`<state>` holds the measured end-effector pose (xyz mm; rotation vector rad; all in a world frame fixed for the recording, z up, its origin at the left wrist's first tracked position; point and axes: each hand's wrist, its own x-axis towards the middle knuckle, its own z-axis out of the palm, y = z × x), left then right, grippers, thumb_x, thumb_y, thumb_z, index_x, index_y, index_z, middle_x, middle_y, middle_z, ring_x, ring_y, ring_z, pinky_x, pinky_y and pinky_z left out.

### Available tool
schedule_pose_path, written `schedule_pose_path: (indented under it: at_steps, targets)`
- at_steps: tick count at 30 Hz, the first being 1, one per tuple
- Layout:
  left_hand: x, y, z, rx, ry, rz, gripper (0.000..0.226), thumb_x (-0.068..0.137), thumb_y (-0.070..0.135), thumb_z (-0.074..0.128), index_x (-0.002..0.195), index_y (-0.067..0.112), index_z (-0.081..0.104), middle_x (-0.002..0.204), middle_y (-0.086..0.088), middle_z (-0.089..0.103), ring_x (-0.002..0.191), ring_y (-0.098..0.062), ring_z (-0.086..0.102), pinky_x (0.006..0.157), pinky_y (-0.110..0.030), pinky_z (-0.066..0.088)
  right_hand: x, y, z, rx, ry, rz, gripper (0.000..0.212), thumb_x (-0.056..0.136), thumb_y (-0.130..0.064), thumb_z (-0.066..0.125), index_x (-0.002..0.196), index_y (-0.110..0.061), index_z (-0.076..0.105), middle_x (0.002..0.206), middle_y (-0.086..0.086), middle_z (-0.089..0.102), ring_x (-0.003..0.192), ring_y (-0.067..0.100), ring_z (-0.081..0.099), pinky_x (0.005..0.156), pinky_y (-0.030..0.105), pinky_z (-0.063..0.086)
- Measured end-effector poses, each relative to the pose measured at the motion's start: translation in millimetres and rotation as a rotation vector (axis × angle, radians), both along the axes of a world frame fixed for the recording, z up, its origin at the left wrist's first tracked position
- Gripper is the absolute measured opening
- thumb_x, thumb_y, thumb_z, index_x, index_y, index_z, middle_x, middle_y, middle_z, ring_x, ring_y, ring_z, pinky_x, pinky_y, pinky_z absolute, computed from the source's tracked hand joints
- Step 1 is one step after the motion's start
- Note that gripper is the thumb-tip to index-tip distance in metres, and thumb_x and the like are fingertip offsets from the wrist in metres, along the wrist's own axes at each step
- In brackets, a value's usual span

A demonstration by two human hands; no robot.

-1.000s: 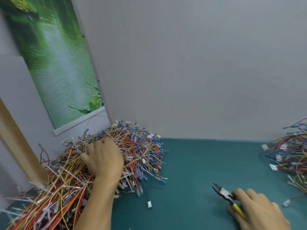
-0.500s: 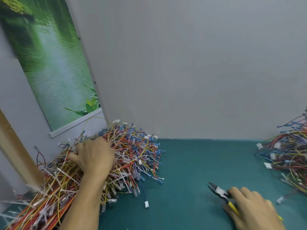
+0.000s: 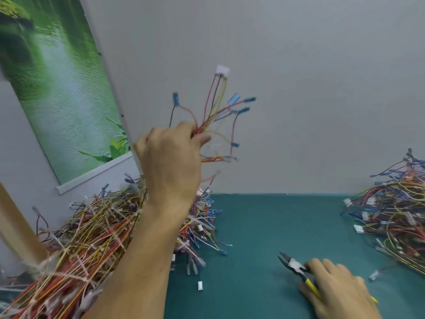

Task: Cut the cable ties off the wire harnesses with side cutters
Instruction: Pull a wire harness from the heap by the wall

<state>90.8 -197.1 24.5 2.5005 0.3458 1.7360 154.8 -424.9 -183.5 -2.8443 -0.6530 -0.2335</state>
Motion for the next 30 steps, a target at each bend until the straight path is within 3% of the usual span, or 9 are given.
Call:
schedule_pose_path:
  at_steps: [5,9,11,15,18,23,25,28,30]
  targets:
    - [15.6,-4.2,22.4,0.145,-0.227,0.032,0.025,0.085,0.039,0.062,0.090,0.015,0.069,0.081,-0.003,0.070,0.083,-0.030,0.057,0.077,-0.037,0.033,-0.3,0.6,1.5,0.033,-0.001,0.014,0.034,0.092,-0.064,0.033,0.119,-0.044,0.036,0.111,-0.016,0.044,0.112,0.008,0.043,0.076,0.030,0.032]
    - [37.9,16.1,8.6,-0.046,0.275,0.077,0.022,0.093,0.038,0.056,0.095,0.019,0.068,0.092,-0.007,0.071,0.097,-0.030,0.059,0.088,-0.037,0.035,-4.0,-1.1,9.7,0.050,0.044,0.006,0.026,0.093,-0.061,0.036,0.110,-0.041,0.034,0.102,-0.012,0.039,0.112,0.009,0.044,0.079,0.029,0.035]
    - [38.9,17.1,-6.2,-0.010,0.272,0.056,0.023,0.093,0.039,0.056,0.089,0.020,0.068,0.084,-0.003,0.070,0.089,-0.028,0.059,0.088,-0.038,0.035,-6.7,-1.6,22.4,0.239,0.100,-0.025,0.020,0.093,-0.054,0.046,0.099,-0.037,0.036,0.099,-0.011,0.047,0.109,0.013,0.050,0.078,0.030,0.039]
    - [36.0,-6.2,-39.3,-0.087,0.291,-0.180,0.018,0.089,0.036,0.063,0.085,0.020,0.071,0.071,0.002,0.068,0.073,-0.026,0.059,0.080,-0.040,0.044,-7.9,-1.8,54.4,1.082,0.346,-0.024,0.019,0.090,-0.022,0.065,0.075,-0.014,0.056,0.059,-0.001,0.059,0.057,0.017,0.058,0.061,0.028,0.046]
    - [37.9,-31.7,-65.0,-0.095,0.407,-0.262,0.018,0.088,0.038,0.064,0.089,0.022,0.072,0.079,0.002,0.071,0.079,-0.024,0.062,0.086,-0.040,0.044,-15.0,19.9,80.2,1.504,0.723,0.048,0.017,0.090,-0.019,0.063,0.084,-0.004,0.060,0.069,0.010,0.065,0.056,0.019,0.059,0.058,0.034,0.053]
    - [33.8,-59.2,-103.7,-0.015,0.431,-0.307,0.010,0.083,0.026,0.065,0.089,0.020,0.070,0.081,0.002,0.071,0.085,-0.025,0.064,0.096,-0.044,0.039,-8.2,53.1,104.7,1.739,1.157,-0.009,0.028,0.082,-0.038,0.066,0.075,-0.011,0.069,0.078,0.008,0.067,0.068,0.022,0.062,0.062,0.037,0.052]
    - [28.4,-58.1,-110.5,0.065,0.487,-0.289,0.013,0.084,0.028,0.059,0.086,0.021,0.069,0.080,0.004,0.069,0.086,-0.022,0.063,0.103,-0.046,0.036,-1.4,58.5,103.9,1.759,1.216,-0.096,0.024,0.086,-0.034,0.066,0.077,-0.012,0.063,0.071,0.006,0.062,0.062,0.019,0.057,0.061,0.035,0.051]
    - [16.1,-54.8,-116.0,0.223,0.571,-0.311,0.018,0.078,0.030,0.055,0.083,0.022,0.070,0.078,0.007,0.069,0.089,-0.018,0.063,0.107,-0.050,0.035,2.8,65.2,96.5,1.752,1.217,-0.207,0.014,0.091,-0.017,0.063,0.078,-0.011,0.059,0.057,0.003,0.054,0.044,0.015,0.052,0.043,0.028,0.049]
    - [10.8,-49.5,-114.4,0.191,0.521,-0.389,0.022,0.078,0.035,0.055,0.087,0.023,0.072,0.081,0.008,0.071,0.091,-0.016,0.064,0.104,-0.047,0.040,4.7,68.9,89.7,1.752,1.158,-0.224,0.010,0.092,-0.010,0.060,0.082,-0.010,0.061,0.056,0.004,0.056,0.047,0.015,0.053,0.045,0.029,0.050]
